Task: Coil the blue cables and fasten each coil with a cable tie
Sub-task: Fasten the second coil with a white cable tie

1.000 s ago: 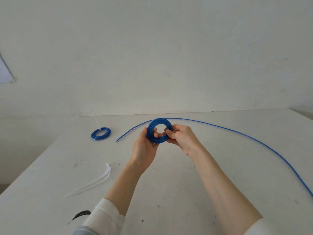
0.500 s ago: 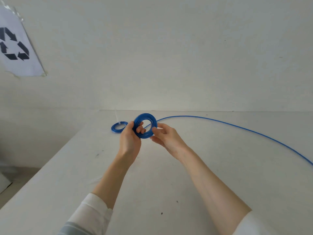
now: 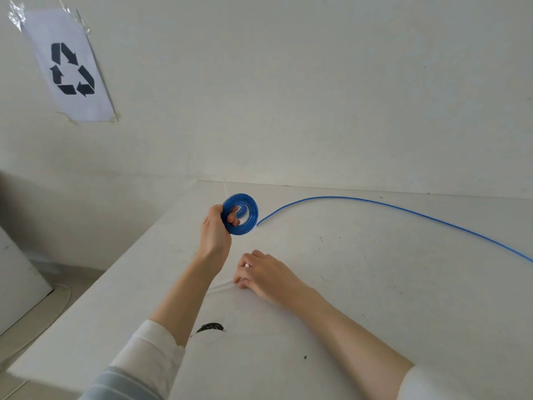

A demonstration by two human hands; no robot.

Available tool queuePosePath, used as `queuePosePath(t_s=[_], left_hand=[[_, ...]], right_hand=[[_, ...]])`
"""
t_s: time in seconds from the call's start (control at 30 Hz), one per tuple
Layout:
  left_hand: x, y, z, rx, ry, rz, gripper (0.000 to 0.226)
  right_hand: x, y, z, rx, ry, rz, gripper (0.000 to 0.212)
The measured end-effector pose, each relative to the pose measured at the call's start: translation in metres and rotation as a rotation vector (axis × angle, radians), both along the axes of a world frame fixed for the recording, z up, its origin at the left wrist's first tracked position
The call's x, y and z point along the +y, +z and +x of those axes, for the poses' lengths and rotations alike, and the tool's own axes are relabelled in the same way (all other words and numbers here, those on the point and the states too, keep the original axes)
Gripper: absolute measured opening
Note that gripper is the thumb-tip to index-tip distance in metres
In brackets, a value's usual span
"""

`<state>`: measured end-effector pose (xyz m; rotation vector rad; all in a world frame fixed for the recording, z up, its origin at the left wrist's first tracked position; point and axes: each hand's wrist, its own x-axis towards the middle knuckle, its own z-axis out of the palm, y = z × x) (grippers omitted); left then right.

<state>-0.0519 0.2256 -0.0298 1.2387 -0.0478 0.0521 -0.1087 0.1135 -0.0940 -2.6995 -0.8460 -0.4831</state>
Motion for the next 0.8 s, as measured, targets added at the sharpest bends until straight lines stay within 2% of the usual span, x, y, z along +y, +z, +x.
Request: queuePosePath(t_s=[0.17,0.3,0.37,0.43,0.5,0.6,0.7,0.8], left_hand=[[-0.001,0.002,0.003,0.033,-0.008,-0.044,0.027],[-0.002,0.001,0.008,0.079,-0.009,-0.128,0.024],[-0.007,0.0,0.008,0.074,-0.027,-0.129,0.023],[-0.016,-0.001,0.007,0.071,-0.042,-0.11,0.024],[-0.028,-0.005,0.004,0.069,-0.053,-0.086,0.027],[-0.049,-0.011,-0.003,0.053,-0.107,-0.029,0.027],[-0.066,-0.016,-0.012,0.025,-0.149,0.017,0.024],[-0.076,-0.021,-0.02,0.021,-0.146,-0.034,0.022]], right_hand=[[-0.02,0.003,-0.005,-0.015,0.025,-0.016,0.009],[-0.059,0.008,-0.017,-0.005,-0.088,0.095,0.027],[-0.077,0.011,-0.021,-0.006,-0.18,0.223,0.019],[-0.084,0.016,-0.024,0.012,-0.254,0.436,0.006],[-0.082,0.02,-0.025,0.032,-0.286,0.595,0.008],[-0.072,0.029,-0.024,0.006,-0.292,0.725,0.013],[-0.065,0.036,-0.022,-0.181,-0.315,0.783,0.016],[-0.063,0.039,-0.022,-0.246,-0.448,0.863,0.016]])
